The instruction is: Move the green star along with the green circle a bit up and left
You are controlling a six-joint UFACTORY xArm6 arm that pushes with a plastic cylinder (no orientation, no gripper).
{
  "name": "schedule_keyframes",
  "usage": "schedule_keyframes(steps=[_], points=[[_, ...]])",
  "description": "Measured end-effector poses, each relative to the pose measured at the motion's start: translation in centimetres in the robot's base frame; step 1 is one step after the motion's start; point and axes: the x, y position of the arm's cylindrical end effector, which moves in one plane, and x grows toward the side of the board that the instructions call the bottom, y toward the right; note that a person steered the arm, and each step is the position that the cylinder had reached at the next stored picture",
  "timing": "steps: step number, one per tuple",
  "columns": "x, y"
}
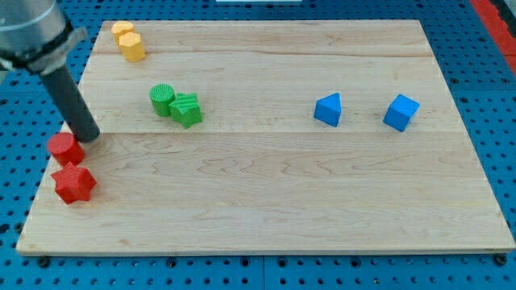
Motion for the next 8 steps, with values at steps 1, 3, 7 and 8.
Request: schedule_keyframes(steps=[1, 3, 7, 8], points=[[1.8, 0.4], [1.1, 0.4], [0.7, 0.4], [0.5, 0.4]])
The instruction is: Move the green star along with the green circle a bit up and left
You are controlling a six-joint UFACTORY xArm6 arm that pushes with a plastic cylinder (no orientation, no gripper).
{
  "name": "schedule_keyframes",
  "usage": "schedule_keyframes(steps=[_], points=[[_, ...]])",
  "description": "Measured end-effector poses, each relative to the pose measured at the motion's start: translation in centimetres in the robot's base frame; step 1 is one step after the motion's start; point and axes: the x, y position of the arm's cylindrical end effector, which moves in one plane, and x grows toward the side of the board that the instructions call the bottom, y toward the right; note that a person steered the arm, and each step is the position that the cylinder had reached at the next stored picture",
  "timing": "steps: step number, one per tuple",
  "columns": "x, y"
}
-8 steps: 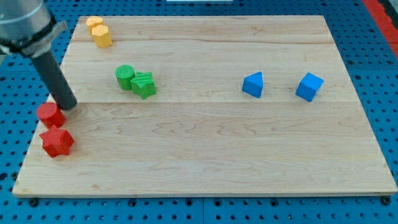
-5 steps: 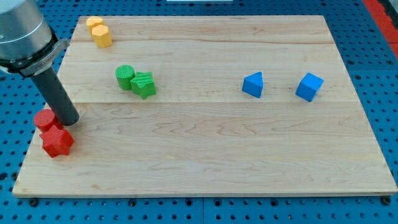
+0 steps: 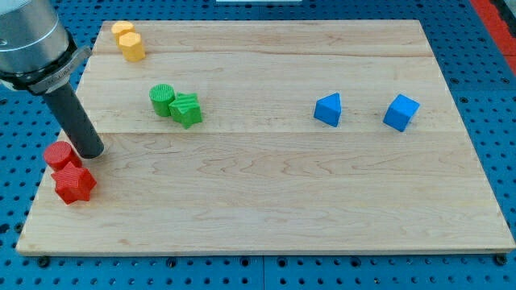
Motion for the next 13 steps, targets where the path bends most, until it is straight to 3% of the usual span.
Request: schedule_keyframes(steps=[7, 10, 13], points=[[-2.0, 0.1], [-2.1, 16.8], [-8.0, 11.6]])
